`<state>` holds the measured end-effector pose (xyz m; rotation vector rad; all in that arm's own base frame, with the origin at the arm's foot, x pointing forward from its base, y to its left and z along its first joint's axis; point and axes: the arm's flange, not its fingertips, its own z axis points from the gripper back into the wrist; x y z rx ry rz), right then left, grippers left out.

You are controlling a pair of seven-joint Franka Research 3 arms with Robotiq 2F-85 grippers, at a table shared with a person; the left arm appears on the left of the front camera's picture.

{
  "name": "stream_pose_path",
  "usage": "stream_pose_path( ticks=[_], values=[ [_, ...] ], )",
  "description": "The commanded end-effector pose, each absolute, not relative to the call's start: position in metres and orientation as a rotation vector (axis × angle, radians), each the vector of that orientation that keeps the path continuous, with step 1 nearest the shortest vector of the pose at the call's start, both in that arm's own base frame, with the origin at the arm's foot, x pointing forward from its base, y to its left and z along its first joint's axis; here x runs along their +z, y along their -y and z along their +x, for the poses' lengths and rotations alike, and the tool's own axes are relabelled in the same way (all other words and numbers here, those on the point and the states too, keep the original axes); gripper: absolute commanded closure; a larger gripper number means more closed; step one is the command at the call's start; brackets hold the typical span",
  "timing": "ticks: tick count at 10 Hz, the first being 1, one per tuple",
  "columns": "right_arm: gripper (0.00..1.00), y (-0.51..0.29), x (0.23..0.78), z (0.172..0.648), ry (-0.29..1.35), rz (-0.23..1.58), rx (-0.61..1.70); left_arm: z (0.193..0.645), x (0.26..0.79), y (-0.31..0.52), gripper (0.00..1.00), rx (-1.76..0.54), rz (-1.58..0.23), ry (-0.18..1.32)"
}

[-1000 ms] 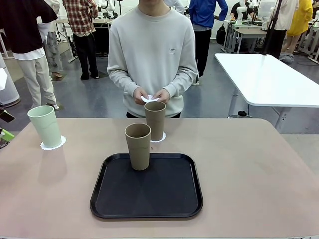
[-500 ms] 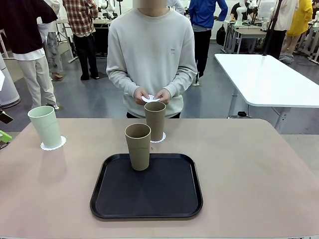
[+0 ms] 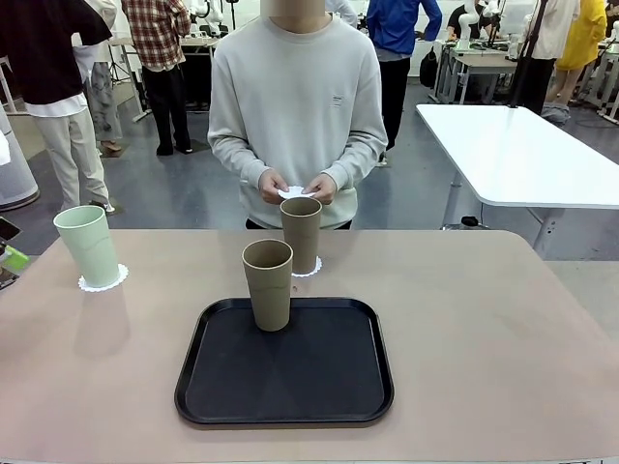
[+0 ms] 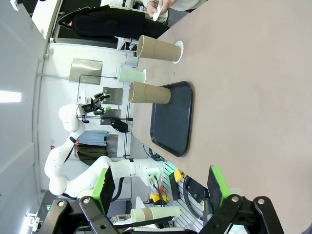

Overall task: Place coasters on the table and set cups on them.
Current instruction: Take one Reusable plastic cup from the Flat Tray and place it on a coaster set by the human.

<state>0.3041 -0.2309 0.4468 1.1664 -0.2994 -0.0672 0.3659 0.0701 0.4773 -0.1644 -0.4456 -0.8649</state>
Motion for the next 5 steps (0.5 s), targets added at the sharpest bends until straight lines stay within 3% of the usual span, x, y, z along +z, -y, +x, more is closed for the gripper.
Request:
stream_pose_path(
  ticks=[1,2,3,4,5],
  values=[
    [0.00,0.232,0.447,0.302,0.293,1.166,-0.064,0.349,0.491,-0.054,0.00,-0.430,-0.122,0.186],
    [0.00,0.232,0.447,0.302,0.293,1.166,-0.064,0.329,0.494,-0.048,0.00,-0.477,-0.233,-0.025],
    [0.00,0.232,0.447,0.302,0.293,1.166,-0.064,0.313,0.492,-0.045,0.00,-0.445,-0.212,-0.069],
    [0.00,0.232,0.447,0.302,0.293,1.166,-0.064,0.301,0.491,-0.043,0.00,-0.414,-0.173,-0.048],
    [0.00,0.232,0.447,0.302,0.293,1.166,-0.064,0.334,0.474,-0.058,0.00,-0.513,-0.098,0.098]
  ],
)
